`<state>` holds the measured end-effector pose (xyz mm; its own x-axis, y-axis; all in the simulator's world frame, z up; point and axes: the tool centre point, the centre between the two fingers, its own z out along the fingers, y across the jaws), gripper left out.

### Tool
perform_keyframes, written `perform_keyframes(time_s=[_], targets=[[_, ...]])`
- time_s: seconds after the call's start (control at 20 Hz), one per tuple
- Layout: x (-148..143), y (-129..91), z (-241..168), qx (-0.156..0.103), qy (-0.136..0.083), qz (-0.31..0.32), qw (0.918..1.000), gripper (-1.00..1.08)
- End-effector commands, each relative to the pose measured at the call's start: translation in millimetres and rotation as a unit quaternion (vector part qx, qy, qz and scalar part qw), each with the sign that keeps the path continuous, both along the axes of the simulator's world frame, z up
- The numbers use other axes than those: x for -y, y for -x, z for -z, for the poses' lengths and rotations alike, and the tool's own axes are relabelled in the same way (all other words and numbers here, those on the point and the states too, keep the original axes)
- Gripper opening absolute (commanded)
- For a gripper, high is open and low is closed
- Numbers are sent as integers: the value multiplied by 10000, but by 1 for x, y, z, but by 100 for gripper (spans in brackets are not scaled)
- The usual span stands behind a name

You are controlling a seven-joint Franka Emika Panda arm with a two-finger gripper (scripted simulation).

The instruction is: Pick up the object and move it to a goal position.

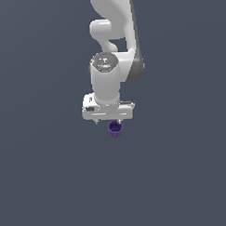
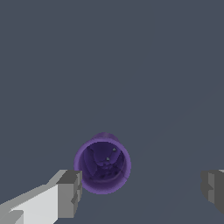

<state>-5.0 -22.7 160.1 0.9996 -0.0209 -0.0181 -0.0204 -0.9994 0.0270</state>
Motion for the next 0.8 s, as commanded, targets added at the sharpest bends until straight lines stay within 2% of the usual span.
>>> perform_keyframes(time_s=[0.0, 0.4, 0.75], targets=[[0, 0, 0, 0, 0, 0, 10000, 28], [-5, -4, -5, 39, -74, -24, 10000, 28], [-5, -4, -2, -27, -69, -203, 9998, 28]])
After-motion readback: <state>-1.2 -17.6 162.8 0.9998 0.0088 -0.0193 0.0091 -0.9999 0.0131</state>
